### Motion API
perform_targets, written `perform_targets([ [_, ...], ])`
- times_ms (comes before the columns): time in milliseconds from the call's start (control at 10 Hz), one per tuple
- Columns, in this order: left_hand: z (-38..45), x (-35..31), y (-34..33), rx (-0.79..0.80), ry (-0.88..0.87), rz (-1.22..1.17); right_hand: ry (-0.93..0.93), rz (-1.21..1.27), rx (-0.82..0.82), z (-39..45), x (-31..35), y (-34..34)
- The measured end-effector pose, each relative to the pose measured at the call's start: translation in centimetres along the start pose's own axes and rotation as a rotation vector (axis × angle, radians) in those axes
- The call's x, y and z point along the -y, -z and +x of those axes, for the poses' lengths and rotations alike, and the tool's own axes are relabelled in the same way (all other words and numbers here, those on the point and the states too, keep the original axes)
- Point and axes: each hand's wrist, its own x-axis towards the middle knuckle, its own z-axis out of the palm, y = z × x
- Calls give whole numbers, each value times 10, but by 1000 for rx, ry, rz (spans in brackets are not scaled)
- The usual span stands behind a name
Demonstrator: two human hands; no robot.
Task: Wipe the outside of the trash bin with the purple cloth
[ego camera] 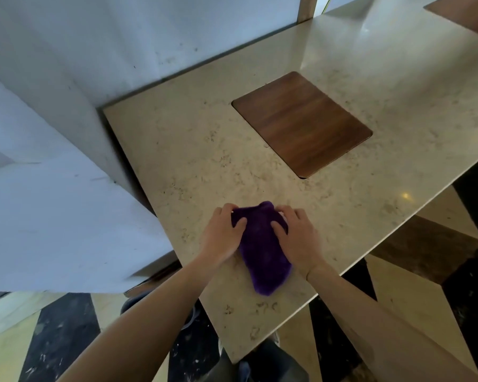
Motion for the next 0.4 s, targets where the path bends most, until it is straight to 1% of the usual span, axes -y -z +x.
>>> perform_targets([
  [100,0,3,-1,32,-55,132,31,-67,10,-6,-1,-1],
  [200,-2,4,4,11,-66,185,29,-89,14,-11,3,1],
  [300,-6,3,21,-55,-116,173,29,-58,-46,-10,16,16],
  [400,-15,-1,39,-131,-130,50,23,42,-134,-14,35,36],
])
